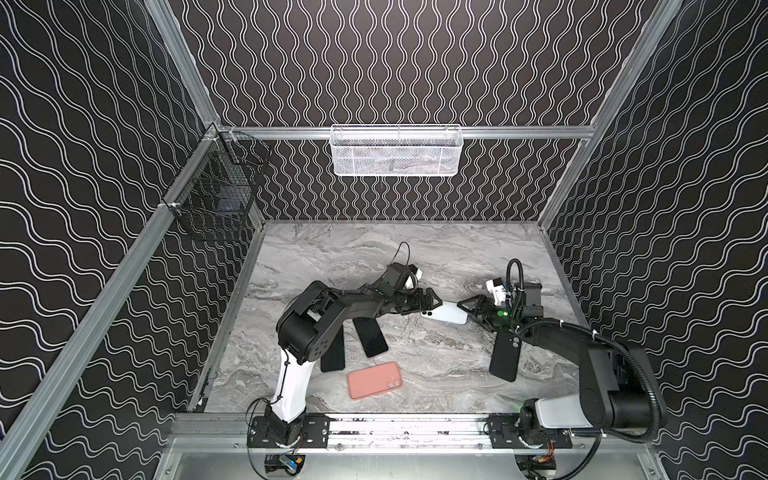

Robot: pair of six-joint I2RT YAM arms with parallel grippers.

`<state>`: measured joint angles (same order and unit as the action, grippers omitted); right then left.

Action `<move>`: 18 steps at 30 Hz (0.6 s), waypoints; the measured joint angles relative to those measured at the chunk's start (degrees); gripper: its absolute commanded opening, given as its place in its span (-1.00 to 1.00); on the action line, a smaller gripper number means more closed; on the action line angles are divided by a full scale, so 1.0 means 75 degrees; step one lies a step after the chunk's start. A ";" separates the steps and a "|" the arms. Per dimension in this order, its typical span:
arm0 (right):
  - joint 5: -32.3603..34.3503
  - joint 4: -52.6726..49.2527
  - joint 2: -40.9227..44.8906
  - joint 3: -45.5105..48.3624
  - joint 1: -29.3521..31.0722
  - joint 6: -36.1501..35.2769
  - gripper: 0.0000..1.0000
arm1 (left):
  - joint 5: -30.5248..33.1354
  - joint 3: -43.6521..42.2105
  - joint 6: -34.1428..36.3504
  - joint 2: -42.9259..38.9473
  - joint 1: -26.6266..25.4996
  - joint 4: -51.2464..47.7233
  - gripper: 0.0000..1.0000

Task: Put the phone into the phone case

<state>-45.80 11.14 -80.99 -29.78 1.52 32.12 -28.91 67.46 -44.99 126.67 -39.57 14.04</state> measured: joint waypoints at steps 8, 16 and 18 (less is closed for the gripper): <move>-0.0227 0.0539 0.0175 0.0210 0.0000 0.0184 0.51 | 0.0146 0.0000 0.0003 -0.0006 0.0000 0.0023 0.84; -0.0449 0.1105 0.0434 0.0388 0.0020 0.0332 0.48 | 0.0195 -0.0044 0.0003 -0.0009 0.0000 0.0117 0.85; -0.0455 0.1189 0.0437 0.0364 0.0035 0.0347 0.47 | 0.0195 -0.0052 0.0003 -0.0015 0.0000 0.0131 0.85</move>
<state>-49.21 20.05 -77.71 -27.05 1.78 34.72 -27.44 67.07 -44.97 126.56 -39.57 15.03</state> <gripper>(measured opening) 0.740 0.925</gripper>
